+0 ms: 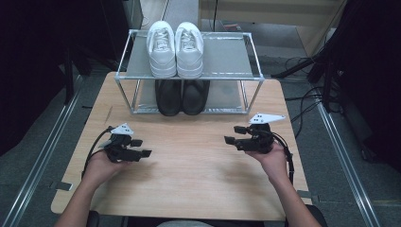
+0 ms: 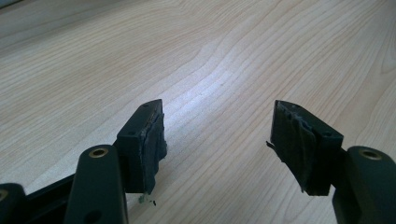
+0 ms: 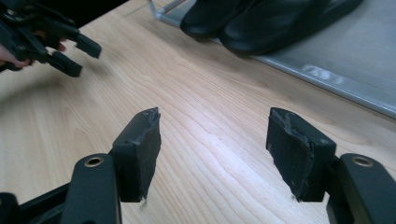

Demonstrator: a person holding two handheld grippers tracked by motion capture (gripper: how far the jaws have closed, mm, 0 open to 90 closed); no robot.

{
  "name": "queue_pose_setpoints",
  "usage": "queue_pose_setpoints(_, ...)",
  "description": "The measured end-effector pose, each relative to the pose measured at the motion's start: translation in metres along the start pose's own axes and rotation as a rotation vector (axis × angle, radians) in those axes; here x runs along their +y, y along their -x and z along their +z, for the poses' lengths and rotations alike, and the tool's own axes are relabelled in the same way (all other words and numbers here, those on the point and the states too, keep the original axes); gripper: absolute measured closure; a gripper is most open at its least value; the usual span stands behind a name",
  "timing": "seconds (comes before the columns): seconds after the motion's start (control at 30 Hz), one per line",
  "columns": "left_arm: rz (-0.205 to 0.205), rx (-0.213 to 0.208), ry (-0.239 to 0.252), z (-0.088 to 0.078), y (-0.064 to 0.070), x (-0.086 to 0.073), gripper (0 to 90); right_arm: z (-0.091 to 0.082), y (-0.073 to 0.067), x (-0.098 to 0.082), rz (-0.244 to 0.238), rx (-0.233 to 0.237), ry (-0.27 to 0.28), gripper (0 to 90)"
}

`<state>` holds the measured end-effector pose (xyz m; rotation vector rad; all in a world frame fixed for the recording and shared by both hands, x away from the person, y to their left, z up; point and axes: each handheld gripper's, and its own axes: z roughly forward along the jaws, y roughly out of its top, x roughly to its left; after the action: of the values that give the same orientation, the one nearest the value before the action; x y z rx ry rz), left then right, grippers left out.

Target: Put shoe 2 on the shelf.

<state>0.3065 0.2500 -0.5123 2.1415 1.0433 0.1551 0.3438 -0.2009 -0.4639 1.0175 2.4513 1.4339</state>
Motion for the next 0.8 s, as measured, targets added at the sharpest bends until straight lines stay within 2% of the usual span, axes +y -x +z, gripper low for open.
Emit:
queue_pose_setpoints(0.07, 0.004, 0.0, 0.0, -0.001, 0.0, 0.0, 35.5, -0.001, 0.004, -0.004, -0.004, -0.004, 0.005, 38.0)
queue_pose_setpoints(0.3, 0.012, -0.004, -0.001, -0.001, 0.0, 0.001, 35.3, -0.001, 0.02, -0.015, 0.035, -0.042, -0.005, 38.2)
queue_pose_setpoints(0.4, 0.005, -0.007, 0.002, -0.001, 0.0, 0.001, 35.2, 0.001, 0.025, -0.016, -0.004, -0.081, -0.016, 38.2)
queue_pose_setpoints(0.57, -0.001, -0.009, 0.004, -0.001, -0.001, 0.001, 34.8, 0.001, 0.032, -0.018, 0.03, -0.078, -0.016, 38.1)
queue_pose_setpoints(0.8, -0.009, 0.0, -0.002, 0.001, 0.0, 0.001, 34.4, 0.005, 0.029, -0.018, 0.02, -0.071, -0.03, 37.7)
